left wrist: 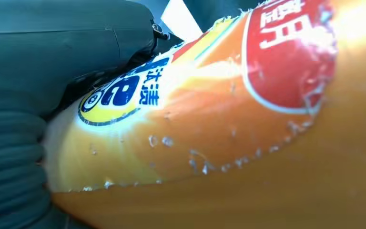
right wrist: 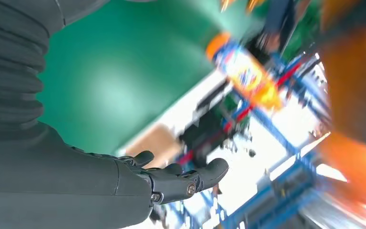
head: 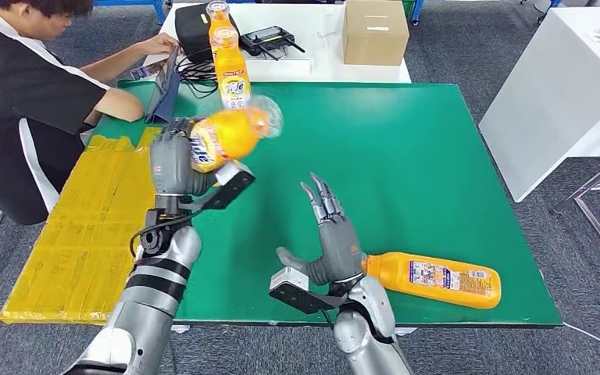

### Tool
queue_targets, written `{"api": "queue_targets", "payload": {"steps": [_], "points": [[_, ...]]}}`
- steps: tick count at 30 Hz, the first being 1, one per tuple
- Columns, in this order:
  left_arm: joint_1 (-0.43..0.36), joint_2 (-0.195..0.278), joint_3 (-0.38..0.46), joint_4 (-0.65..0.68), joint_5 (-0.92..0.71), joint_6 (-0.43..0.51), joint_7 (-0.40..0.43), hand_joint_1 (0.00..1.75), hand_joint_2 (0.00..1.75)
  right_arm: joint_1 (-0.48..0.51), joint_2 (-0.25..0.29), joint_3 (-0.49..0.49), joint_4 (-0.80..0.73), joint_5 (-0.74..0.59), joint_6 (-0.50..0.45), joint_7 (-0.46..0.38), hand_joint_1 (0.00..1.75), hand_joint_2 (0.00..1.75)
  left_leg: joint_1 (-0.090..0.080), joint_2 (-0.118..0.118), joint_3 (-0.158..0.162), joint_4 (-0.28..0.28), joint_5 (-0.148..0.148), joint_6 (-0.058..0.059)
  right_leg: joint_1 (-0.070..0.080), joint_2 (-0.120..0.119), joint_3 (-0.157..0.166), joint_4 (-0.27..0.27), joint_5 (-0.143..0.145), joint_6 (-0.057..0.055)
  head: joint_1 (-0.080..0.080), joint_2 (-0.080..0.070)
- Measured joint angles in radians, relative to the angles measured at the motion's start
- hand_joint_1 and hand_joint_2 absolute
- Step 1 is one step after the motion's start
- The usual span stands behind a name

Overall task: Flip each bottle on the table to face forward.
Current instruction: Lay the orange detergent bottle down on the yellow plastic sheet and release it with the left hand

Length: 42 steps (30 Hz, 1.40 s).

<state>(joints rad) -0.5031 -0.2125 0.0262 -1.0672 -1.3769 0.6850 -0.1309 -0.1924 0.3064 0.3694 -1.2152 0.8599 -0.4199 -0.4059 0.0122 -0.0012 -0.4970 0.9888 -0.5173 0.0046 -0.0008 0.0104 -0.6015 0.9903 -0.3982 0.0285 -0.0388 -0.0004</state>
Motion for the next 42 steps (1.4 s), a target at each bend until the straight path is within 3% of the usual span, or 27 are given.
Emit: {"api": "queue_targets", "payload": {"steps": [3,4,6,9,13,21,32,33,36,37,42], "points": [[-0.035,0.088,-0.145,0.110,-0.181,0.007,0.396,1.75,1.75,-0.001,-0.030,0.000,-0.066,0.070,-0.008,0.052,0.00,1.75,0.000,0.004,0.001,0.000,0.000,0.000,0.000,0.003,0.000,0.000,0.000,0.000,0.000,0.000],[-0.051,0.116,-0.206,0.160,-0.179,0.008,0.483,1.75,1.75,-0.004,-0.040,0.000,-0.081,0.086,-0.009,0.065,0.00,1.75,0.000,0.003,0.001,0.000,0.000,0.000,0.000,0.003,0.000,0.000,0.000,0.000,0.000,0.000],[-0.079,0.158,-0.310,0.261,-0.177,0.009,0.560,1.75,1.75,-0.012,-0.059,0.000,-0.103,0.107,-0.009,0.082,0.00,1.75,0.000,0.002,0.000,0.000,0.000,0.000,0.000,0.002,0.000,0.000,0.000,0.000,0.000,0.000],[-0.109,0.196,-0.405,0.394,-0.174,0.010,0.565,1.75,1.75,-0.023,-0.084,0.000,-0.125,0.118,-0.009,0.095,0.00,1.75,0.000,0.002,0.000,0.000,0.000,0.000,0.000,0.002,0.000,0.001,0.000,0.000,0.000,0.000],[-0.128,0.225,-0.433,0.512,-0.162,0.010,0.550,1.75,1.75,-0.026,-0.114,-0.002,-0.144,0.112,0.000,0.110,0.00,1.75,0.000,0.004,-0.001,0.000,0.000,0.000,0.000,0.003,-0.001,0.001,0.000,0.000,0.000,0.000],[-0.143,0.272,-0.325,0.665,-0.066,-0.011,0.450,1.75,1.75,-0.041,-0.165,-0.030,-0.150,0.101,0.027,0.116,0.00,1.75,0.001,0.002,-0.001,0.000,0.000,0.000,0.000,0.003,-0.001,0.001,0.000,0.000,0.000,0.000],[-0.148,0.279,-0.248,0.708,-0.059,-0.007,0.442,1.75,1.75,-0.042,-0.179,-0.036,-0.149,0.107,0.031,0.116,0.00,1.75,0.001,0.002,-0.001,0.000,0.000,0.000,0.000,0.002,-0.001,0.001,0.000,0.000,0.000,0.000],[-0.148,0.279,-0.241,0.710,-0.060,-0.004,0.444,1.60,1.75,-0.042,-0.179,-0.036,-0.148,0.108,0.032,0.116,0.00,1.75,0.001,0.002,-0.001,0.000,0.000,0.000,0.000,0.002,-0.001,0.001,0.000,0.000,0.000,0.000],[-0.147,0.279,-0.212,0.713,-0.062,0.005,0.444,0.31,1.75,-0.042,-0.180,-0.036,-0.146,0.114,0.040,0.119,0.00,1.75,0.001,0.002,-0.001,0.000,0.000,0.000,0.000,0.002,-0.001,0.001,0.000,0.000,0.000,0.000],[-0.148,0.278,-0.199,0.714,-0.054,0.004,0.430,0.01,1.75,-0.042,-0.180,-0.036,-0.144,0.117,0.042,0.121,0.00,1.75,0.001,0.002,-0.001,0.000,0.000,0.000,0.000,0.002,-0.001,0.001,0.000,0.000,0.000,0.000],[-0.152,0.268,-0.104,0.716,0.023,-0.039,0.286,0.00,1.75,-0.043,-0.185,-0.040,-0.135,0.125,0.044,0.127,0.00,1.75,0.001,0.002,-0.001,0.000,0.000,0.000,0.000,0.002,-0.001,0.001,0.000,0.000,0.000,0.000]]}}
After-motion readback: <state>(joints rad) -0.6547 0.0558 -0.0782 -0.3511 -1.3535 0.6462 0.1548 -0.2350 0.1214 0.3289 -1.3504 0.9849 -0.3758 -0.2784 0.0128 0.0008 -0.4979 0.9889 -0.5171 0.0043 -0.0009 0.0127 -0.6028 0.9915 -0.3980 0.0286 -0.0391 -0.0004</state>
